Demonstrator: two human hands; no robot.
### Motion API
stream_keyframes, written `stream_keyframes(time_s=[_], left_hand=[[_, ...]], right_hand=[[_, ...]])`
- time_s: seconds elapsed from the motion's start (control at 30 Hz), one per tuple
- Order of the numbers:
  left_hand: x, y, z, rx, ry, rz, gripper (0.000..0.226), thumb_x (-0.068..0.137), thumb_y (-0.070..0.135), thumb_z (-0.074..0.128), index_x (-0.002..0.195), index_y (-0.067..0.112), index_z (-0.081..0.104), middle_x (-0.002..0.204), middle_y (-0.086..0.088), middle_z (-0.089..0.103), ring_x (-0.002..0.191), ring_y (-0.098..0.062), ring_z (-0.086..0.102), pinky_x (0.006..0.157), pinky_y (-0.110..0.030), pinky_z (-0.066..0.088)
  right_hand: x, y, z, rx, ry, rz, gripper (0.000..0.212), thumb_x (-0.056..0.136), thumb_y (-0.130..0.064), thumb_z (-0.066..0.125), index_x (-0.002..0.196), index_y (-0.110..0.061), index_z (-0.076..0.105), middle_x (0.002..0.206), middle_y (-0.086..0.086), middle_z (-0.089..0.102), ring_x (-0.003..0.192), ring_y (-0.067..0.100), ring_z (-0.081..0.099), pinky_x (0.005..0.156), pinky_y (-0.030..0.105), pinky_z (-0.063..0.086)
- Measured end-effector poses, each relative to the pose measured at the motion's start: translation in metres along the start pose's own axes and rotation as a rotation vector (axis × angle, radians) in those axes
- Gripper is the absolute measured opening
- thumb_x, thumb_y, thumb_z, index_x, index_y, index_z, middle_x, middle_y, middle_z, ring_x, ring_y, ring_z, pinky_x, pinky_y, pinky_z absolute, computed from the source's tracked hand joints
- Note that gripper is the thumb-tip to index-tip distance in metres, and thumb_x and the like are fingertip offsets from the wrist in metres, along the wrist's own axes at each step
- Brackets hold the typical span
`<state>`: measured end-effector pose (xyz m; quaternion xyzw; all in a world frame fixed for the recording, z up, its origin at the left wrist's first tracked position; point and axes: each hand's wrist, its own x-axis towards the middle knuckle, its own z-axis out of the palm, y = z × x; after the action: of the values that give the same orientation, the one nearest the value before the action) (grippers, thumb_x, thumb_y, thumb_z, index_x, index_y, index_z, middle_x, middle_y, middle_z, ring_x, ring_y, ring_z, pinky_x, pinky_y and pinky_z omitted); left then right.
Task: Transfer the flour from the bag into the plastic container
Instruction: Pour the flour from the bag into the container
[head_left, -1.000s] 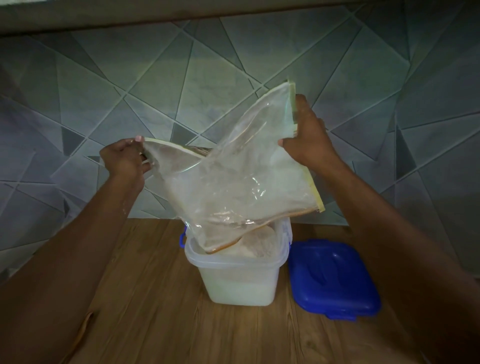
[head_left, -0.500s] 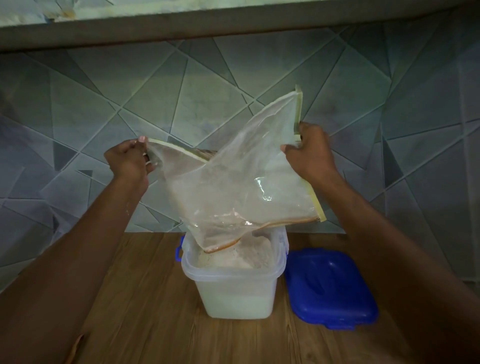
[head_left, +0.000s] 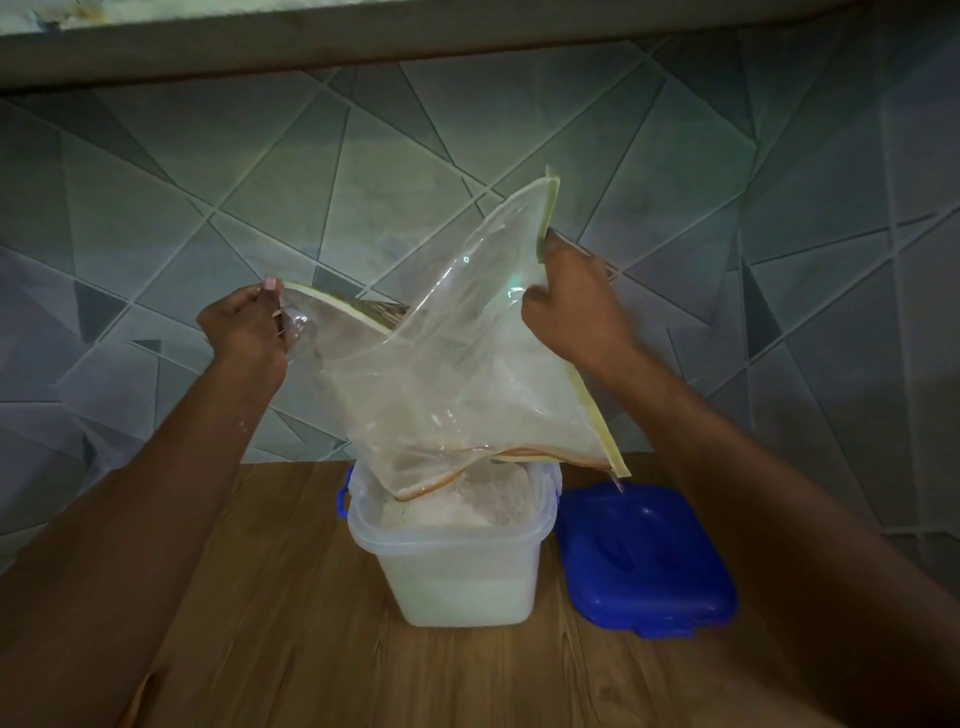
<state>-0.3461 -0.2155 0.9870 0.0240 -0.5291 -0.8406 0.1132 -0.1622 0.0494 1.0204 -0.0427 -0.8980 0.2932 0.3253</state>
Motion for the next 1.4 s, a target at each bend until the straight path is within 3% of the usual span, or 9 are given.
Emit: stream_keyframes(time_s=[0.17, 0.23, 0.43, 0.53, 0.63, 0.8, 0.93, 1.23, 1.4], left_hand=[[0.000, -0.006, -0.002, 0.042, 0.008, 0.005, 0.023, 0.092, 0.014, 0.072, 0.070, 0.014, 0.064, 0.050, 0.005, 0.063, 0.049, -0.013, 0.059, 0.060, -0.031, 0.059], [-0.001, -0.006, -0.002, 0.033, 0.011, -0.004, 0.021, 0.089, 0.016, 0.076, 0.071, 0.014, 0.067, 0.053, 0.004, 0.065, 0.054, -0.015, 0.061, 0.064, -0.033, 0.060], [-0.001, 0.001, -0.001, -0.076, -0.009, -0.055, 0.019, 0.093, 0.012, 0.067, 0.074, 0.011, 0.065, 0.079, -0.005, 0.063, 0.067, -0.018, 0.060, 0.064, -0.034, 0.059], [-0.001, 0.005, 0.002, -0.075, 0.046, -0.066, 0.015, 0.090, 0.014, 0.073, 0.077, 0.010, 0.068, 0.086, -0.006, 0.068, 0.075, -0.021, 0.065, 0.070, -0.037, 0.063], [-0.004, 0.006, 0.006, -0.062, 0.074, -0.065, 0.014, 0.088, 0.015, 0.076, 0.078, 0.010, 0.068, 0.088, -0.006, 0.070, 0.080, -0.022, 0.069, 0.068, -0.034, 0.063], [0.000, 0.003, 0.000, -0.053, 0.079, -0.093, 0.014, 0.089, 0.017, 0.076, 0.081, 0.009, 0.068, 0.096, -0.008, 0.072, 0.092, -0.026, 0.072, 0.069, -0.035, 0.064], [-0.001, 0.002, -0.002, -0.057, 0.090, -0.104, 0.013, 0.089, 0.015, 0.075, 0.082, 0.008, 0.067, 0.105, -0.011, 0.071, 0.104, -0.031, 0.071, 0.079, -0.041, 0.064], [-0.006, 0.004, 0.000, -0.047, 0.105, -0.120, 0.015, 0.090, 0.014, 0.074, 0.080, 0.008, 0.065, 0.092, -0.007, 0.069, 0.096, -0.028, 0.070, 0.074, -0.039, 0.064], [-0.007, 0.005, 0.002, -0.054, 0.115, -0.121, 0.017, 0.090, 0.012, 0.074, 0.078, 0.007, 0.064, 0.088, -0.008, 0.068, 0.087, -0.027, 0.070, 0.071, -0.040, 0.064]], right_hand=[[0.002, -0.010, -0.004, -0.017, -0.275, 0.001, 0.055, 0.096, -0.016, 0.045, 0.148, -0.028, 0.031, 0.112, 0.010, 0.059, 0.092, 0.026, 0.062, 0.076, 0.035, 0.060], [0.005, -0.011, -0.002, -0.007, -0.226, -0.004, 0.052, 0.094, -0.011, 0.042, 0.144, -0.026, 0.036, 0.111, 0.011, 0.059, 0.094, 0.029, 0.064, 0.071, 0.032, 0.060], [0.006, -0.014, 0.001, 0.009, -0.082, -0.020, 0.047, 0.095, -0.002, 0.039, 0.139, -0.017, 0.043, 0.111, 0.008, 0.057, 0.122, 0.026, 0.045, 0.088, 0.028, 0.040], [0.007, -0.015, 0.000, 0.088, -0.014, -0.034, 0.039, 0.098, -0.006, 0.042, 0.136, -0.014, 0.046, 0.101, -0.001, 0.051, 0.113, 0.022, 0.049, 0.086, 0.029, 0.046], [0.009, -0.010, 0.005, 0.090, 0.021, -0.010, 0.041, 0.095, -0.001, 0.043, 0.132, -0.015, 0.050, 0.101, 0.004, 0.057, 0.093, 0.019, 0.059, 0.064, 0.008, 0.045], [0.009, -0.005, 0.008, 0.072, 0.028, -0.003, 0.037, 0.095, -0.003, 0.046, 0.130, -0.012, 0.053, 0.100, 0.003, 0.057, 0.104, 0.024, 0.059, 0.083, 0.028, 0.048], [0.009, -0.001, 0.007, 0.067, 0.023, -0.040, 0.034, 0.095, -0.005, 0.048, 0.128, -0.011, 0.056, 0.103, 0.004, 0.062, 0.101, 0.022, 0.058, 0.084, 0.029, 0.048], [0.010, 0.001, 0.009, 0.104, 0.007, -0.057, 0.035, 0.096, -0.005, 0.048, 0.129, -0.012, 0.056, 0.107, 0.010, 0.067, 0.108, 0.029, 0.061, 0.084, 0.028, 0.047], [0.011, 0.004, 0.010, 0.126, 0.008, -0.077, 0.033, 0.096, -0.005, 0.049, 0.128, -0.013, 0.057, 0.099, -0.001, 0.062, 0.099, 0.020, 0.061, 0.078, 0.020, 0.045]])
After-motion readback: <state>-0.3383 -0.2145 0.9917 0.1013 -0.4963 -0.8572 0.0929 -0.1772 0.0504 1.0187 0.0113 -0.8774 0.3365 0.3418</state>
